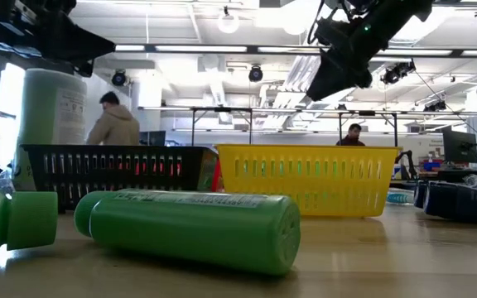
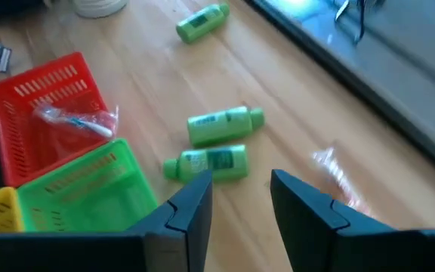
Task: Pick & Place Travel size toiletries
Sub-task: Put the orange toothbrush into the red bin
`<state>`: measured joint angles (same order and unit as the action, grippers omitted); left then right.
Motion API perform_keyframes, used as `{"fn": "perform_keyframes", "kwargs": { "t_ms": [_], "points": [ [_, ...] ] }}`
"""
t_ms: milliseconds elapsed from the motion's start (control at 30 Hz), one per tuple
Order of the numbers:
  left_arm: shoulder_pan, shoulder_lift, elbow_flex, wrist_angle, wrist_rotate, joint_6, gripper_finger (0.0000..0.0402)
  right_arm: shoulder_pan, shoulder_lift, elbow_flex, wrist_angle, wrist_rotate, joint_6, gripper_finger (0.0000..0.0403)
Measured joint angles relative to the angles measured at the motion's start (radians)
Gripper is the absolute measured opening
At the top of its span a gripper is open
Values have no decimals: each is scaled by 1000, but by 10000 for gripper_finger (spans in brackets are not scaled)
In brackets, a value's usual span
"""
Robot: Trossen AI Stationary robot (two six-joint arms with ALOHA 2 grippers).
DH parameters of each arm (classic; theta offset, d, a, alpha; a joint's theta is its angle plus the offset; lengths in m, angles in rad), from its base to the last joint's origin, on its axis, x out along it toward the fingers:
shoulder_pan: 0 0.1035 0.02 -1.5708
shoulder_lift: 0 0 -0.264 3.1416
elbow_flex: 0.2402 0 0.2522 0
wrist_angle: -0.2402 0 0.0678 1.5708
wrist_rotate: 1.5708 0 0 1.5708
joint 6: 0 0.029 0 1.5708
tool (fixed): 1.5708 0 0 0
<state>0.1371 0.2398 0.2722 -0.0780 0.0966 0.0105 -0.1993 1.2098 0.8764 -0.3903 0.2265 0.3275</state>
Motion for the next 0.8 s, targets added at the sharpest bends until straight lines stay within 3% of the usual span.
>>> {"fn": "perform_keyframes", "kwargs": {
  "t_ms": [267, 400, 533, 667, 800],
  "points": [
    [0, 1, 0, 0, 0, 0, 3, 21, 0, 0, -225, -67, 277, 128],
    [0, 1, 0, -1, 0, 0, 3, 38, 0, 0, -354, -137, 365, 128],
    [0, 1, 0, -7, 0, 0, 3, 69, 0, -4, -375, -154, 408, 128],
    [0, 1, 0, -8, 0, 0, 3, 93, 0, -10, -376, -110, 410, 128],
    [0, 1, 0, -8, 0, 0, 3, 95, 0, -10, -371, 53, 409, 128]
  ]
}}
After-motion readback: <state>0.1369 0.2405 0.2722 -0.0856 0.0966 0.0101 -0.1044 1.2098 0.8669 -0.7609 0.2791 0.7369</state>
